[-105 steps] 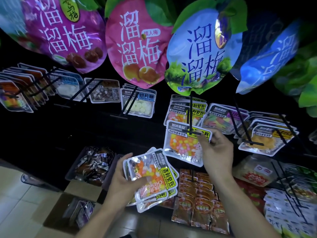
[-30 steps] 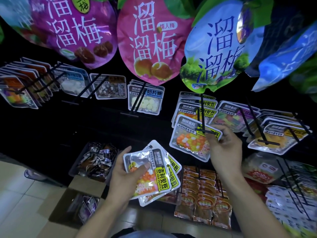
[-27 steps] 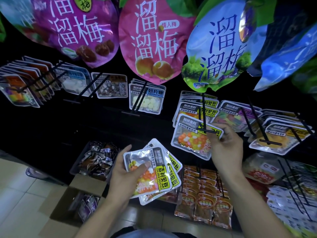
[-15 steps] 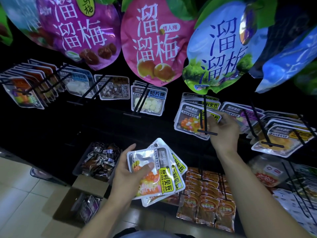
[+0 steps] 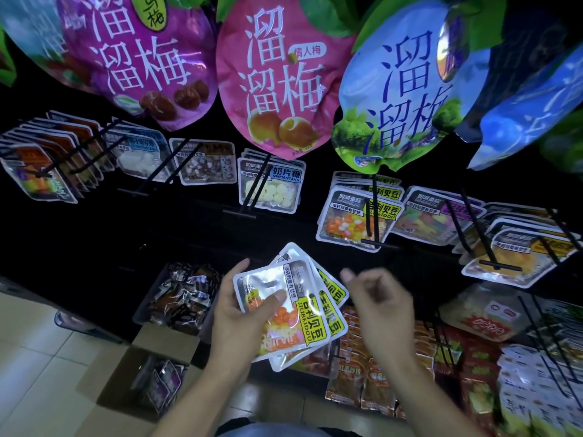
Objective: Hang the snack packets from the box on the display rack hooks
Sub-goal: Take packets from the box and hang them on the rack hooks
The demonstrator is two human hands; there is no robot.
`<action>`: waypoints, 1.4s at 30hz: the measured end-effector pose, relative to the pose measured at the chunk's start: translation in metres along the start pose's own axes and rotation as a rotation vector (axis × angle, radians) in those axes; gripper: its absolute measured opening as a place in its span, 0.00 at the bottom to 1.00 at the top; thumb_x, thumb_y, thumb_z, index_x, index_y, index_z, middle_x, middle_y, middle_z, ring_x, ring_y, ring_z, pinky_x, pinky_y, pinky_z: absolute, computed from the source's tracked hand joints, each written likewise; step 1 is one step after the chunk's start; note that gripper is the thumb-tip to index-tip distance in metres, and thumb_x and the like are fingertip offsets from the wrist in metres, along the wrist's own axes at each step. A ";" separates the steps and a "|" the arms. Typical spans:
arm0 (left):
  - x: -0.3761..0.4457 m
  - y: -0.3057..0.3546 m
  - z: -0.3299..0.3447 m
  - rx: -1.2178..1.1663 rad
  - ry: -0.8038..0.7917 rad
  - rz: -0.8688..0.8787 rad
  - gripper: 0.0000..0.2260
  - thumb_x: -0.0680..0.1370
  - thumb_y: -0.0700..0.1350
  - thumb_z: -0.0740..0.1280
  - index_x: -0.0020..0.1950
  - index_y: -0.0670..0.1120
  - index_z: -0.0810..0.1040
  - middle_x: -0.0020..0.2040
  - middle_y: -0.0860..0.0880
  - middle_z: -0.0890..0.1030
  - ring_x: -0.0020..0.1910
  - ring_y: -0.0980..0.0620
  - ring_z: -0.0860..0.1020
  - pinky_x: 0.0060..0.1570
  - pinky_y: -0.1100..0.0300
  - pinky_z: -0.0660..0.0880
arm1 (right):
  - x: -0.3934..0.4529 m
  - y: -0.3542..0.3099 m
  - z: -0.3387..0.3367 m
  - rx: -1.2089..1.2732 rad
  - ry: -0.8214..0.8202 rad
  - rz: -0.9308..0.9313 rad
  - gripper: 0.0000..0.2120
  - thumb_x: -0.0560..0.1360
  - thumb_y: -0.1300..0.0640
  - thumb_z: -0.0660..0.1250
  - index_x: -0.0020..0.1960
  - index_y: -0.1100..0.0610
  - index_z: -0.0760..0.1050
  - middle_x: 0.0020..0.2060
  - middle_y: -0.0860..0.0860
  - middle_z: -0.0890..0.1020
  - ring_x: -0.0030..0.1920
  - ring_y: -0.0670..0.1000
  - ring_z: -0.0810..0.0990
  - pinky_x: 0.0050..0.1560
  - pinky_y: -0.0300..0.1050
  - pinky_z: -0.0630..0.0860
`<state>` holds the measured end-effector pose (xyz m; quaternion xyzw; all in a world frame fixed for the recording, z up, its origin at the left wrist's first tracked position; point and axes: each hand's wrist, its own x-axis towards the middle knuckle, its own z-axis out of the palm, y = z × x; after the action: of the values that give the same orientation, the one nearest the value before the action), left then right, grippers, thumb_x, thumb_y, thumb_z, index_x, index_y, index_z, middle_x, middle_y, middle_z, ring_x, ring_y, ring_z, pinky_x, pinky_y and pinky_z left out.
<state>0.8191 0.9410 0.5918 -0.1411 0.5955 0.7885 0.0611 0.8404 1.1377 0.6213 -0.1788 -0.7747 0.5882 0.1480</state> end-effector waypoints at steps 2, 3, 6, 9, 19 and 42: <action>0.000 -0.001 0.004 -0.011 0.017 0.015 0.31 0.72 0.37 0.78 0.68 0.61 0.75 0.57 0.51 0.86 0.52 0.44 0.87 0.49 0.41 0.85 | -0.024 0.001 0.001 -0.038 -0.114 0.013 0.11 0.71 0.44 0.76 0.40 0.50 0.78 0.31 0.46 0.74 0.34 0.45 0.72 0.38 0.38 0.71; 0.000 -0.001 0.006 -0.016 0.021 0.018 0.31 0.72 0.37 0.78 0.68 0.62 0.75 0.57 0.50 0.86 0.52 0.44 0.87 0.49 0.41 0.84 | -0.029 0.001 0.001 -0.063 -0.144 0.026 0.13 0.69 0.41 0.76 0.42 0.49 0.78 0.31 0.45 0.72 0.34 0.45 0.71 0.38 0.38 0.71; -0.002 -0.003 0.009 -0.035 0.047 0.019 0.31 0.72 0.38 0.79 0.68 0.62 0.74 0.57 0.49 0.86 0.51 0.44 0.87 0.49 0.41 0.84 | -0.033 -0.002 -0.001 -0.200 -0.213 0.005 0.18 0.66 0.35 0.76 0.43 0.48 0.78 0.36 0.43 0.73 0.37 0.42 0.74 0.40 0.38 0.71; -0.002 -0.005 0.012 -0.046 0.060 0.032 0.33 0.71 0.38 0.80 0.69 0.62 0.74 0.58 0.49 0.85 0.53 0.44 0.86 0.50 0.43 0.84 | -0.034 -0.007 0.003 -0.297 -0.277 -0.006 0.17 0.68 0.36 0.77 0.42 0.47 0.78 0.43 0.42 0.78 0.38 0.40 0.78 0.39 0.35 0.70; -0.011 -0.003 0.010 0.009 -0.103 -0.047 0.19 0.70 0.53 0.75 0.60 0.51 0.82 0.52 0.46 0.88 0.49 0.43 0.87 0.53 0.43 0.83 | -0.025 -0.006 0.002 -0.176 -0.198 0.098 0.07 0.83 0.48 0.63 0.47 0.47 0.70 0.38 0.49 0.85 0.37 0.51 0.85 0.38 0.59 0.83; 0.002 -0.019 -0.008 -0.035 -0.037 -0.089 0.28 0.73 0.34 0.76 0.68 0.58 0.79 0.59 0.51 0.86 0.55 0.45 0.86 0.56 0.43 0.81 | 0.031 -0.037 -0.032 -0.238 0.085 -0.137 0.05 0.82 0.56 0.66 0.51 0.47 0.79 0.34 0.68 0.74 0.24 0.50 0.60 0.25 0.38 0.60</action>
<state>0.8234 0.9386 0.5720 -0.1539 0.5736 0.7977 0.1047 0.8231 1.1704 0.6662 -0.1667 -0.8424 0.4726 0.1981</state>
